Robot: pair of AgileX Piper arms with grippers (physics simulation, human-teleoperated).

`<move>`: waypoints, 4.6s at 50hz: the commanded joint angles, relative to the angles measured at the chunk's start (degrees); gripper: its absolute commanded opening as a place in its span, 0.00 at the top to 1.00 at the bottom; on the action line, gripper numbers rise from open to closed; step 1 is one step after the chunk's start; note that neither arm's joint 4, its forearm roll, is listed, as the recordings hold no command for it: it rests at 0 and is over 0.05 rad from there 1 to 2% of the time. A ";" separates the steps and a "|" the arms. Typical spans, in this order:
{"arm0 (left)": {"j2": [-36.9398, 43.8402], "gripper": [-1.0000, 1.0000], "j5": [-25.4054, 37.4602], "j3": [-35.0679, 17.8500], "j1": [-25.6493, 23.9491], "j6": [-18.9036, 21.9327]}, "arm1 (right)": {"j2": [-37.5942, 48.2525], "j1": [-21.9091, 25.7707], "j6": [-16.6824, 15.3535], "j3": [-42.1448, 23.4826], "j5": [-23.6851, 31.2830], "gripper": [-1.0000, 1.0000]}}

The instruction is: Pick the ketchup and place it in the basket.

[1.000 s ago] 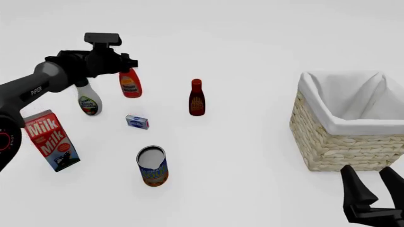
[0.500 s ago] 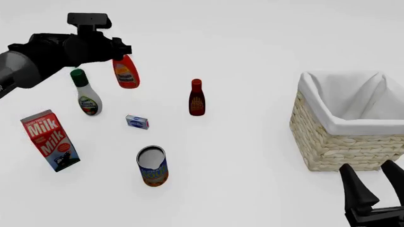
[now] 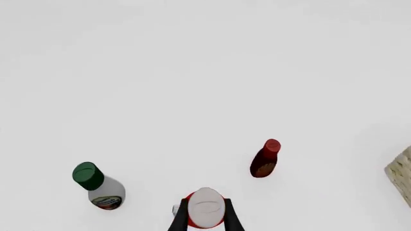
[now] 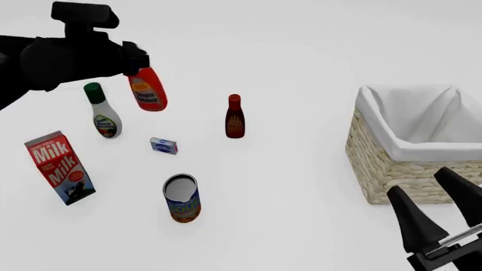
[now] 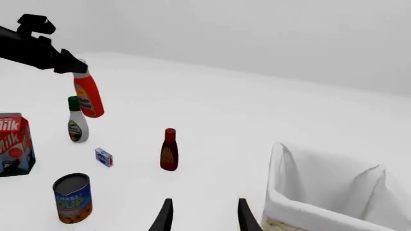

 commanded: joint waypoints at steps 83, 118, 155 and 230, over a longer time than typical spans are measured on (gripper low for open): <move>-21.83 1.00 9.03 13.02 -22.13 6.76 | 48.11 31.78 -7.94 -31.85 -6.47 0.00; -22.68 1.00 13.90 9.71 -27.40 5.63 | 53.63 35.34 -8.87 -34.87 -8.88 0.00; -23.49 1.00 15.34 8.86 -29.01 4.56 | 58.12 36.96 -7.76 -36.12 -14.00 0.00; -24.27 1.00 15.40 8.29 -31.41 2.66 | 69.92 33.86 -9.35 -39.87 -20.30 1.00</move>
